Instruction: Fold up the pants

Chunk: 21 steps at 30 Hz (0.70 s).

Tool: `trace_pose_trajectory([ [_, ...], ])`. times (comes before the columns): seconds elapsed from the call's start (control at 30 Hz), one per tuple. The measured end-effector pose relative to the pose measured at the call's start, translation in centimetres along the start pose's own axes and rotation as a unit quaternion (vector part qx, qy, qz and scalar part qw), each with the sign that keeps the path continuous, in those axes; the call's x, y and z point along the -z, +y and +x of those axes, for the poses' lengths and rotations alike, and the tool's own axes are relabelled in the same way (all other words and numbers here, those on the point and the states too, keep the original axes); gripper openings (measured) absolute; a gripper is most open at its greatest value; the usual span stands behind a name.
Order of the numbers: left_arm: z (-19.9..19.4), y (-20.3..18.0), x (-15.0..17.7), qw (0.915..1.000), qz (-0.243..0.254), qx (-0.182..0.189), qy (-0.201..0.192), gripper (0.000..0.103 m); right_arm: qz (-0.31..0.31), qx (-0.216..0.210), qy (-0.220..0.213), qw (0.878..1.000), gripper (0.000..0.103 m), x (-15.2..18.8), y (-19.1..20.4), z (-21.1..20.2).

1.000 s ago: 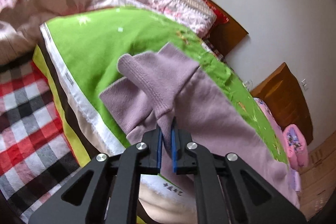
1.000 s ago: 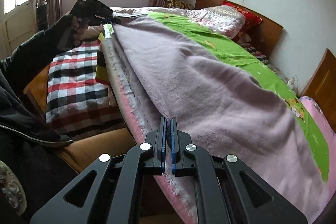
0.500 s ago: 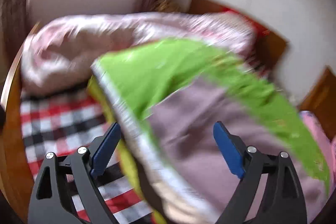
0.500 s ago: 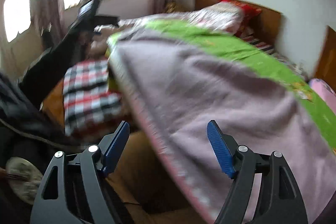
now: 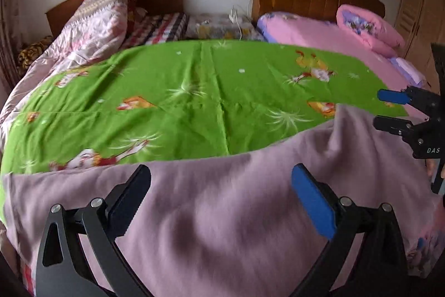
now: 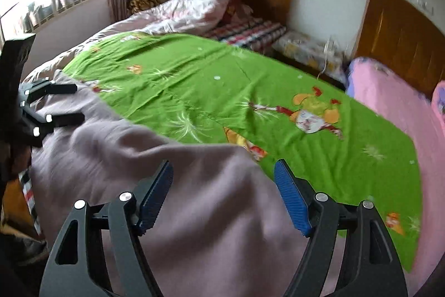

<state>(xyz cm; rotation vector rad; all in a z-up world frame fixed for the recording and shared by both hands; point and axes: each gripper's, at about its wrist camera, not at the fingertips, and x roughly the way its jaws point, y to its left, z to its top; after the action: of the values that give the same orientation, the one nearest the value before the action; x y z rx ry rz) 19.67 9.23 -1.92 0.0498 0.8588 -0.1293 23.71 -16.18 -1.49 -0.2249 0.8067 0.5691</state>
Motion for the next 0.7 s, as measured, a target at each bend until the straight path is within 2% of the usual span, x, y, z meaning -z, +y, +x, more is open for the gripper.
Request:
trace_pose_trajectory([
  [0.07,2.5,1.1,0.4,0.9996,-0.012,-0.014,0.023,0.101,0.000,0.007,0.020,1.000,0.074,-0.3,-0.1,2.0],
  [0.13,4.3,2.3,1.3,0.9984,-0.026,-0.027,0.043,0.101,0.000,0.059,0.066,0.996,0.075,0.3,-0.7,5.0],
  [0.17,5.2,2.8,1.6,0.9974,-0.039,-0.027,0.055,0.100,0.009,0.067,0.070,0.995,0.078,0.6,-1.2,5.4],
  [0.2,5.2,3.5,1.5,0.9971,-0.054,-0.017,0.050,0.101,0.047,0.060,0.060,0.995,0.084,1.3,-2.7,5.7],
  [0.23,5.0,4.1,1.4,0.9966,-0.067,-0.027,0.040,0.101,0.077,0.059,0.057,0.994,0.085,1.7,-3.9,5.6],
  [0.3,5.8,4.4,1.3,0.9942,-0.082,-0.049,0.050,0.101,0.138,0.050,0.052,0.988,0.085,2.7,-6.1,5.5],
  [0.37,6.1,4.4,1.2,0.9932,-0.082,-0.065,0.051,0.102,0.165,0.053,0.043,0.984,0.085,3.1,-7.0,5.1],
  [0.47,6.2,3.7,0.9,0.9900,-0.087,-0.100,0.050,0.102,0.171,0.052,0.043,0.983,0.086,3.2,-7.1,5.0],
  [0.53,5.9,4.2,0.8,0.9863,-0.099,-0.124,0.045,0.102,0.170,0.022,0.012,0.985,0.083,3.2,-7.0,3.8],
  [0.63,3.4,4.5,1.0,0.9880,-0.108,-0.111,0.009,0.101,0.191,-0.039,-0.035,0.980,0.084,4.0,-7.3,-0.2],
  [0.67,2.4,4.1,0.9,0.9899,-0.099,-0.101,-0.009,0.101,0.189,-0.046,-0.051,0.980,0.084,4.3,-7.5,-1.7],
  [0.7,1.9,3.7,0.7,0.9916,-0.090,-0.092,-0.014,0.101,0.177,-0.032,-0.061,0.982,0.087,4.4,-7.6,-2.9],
])
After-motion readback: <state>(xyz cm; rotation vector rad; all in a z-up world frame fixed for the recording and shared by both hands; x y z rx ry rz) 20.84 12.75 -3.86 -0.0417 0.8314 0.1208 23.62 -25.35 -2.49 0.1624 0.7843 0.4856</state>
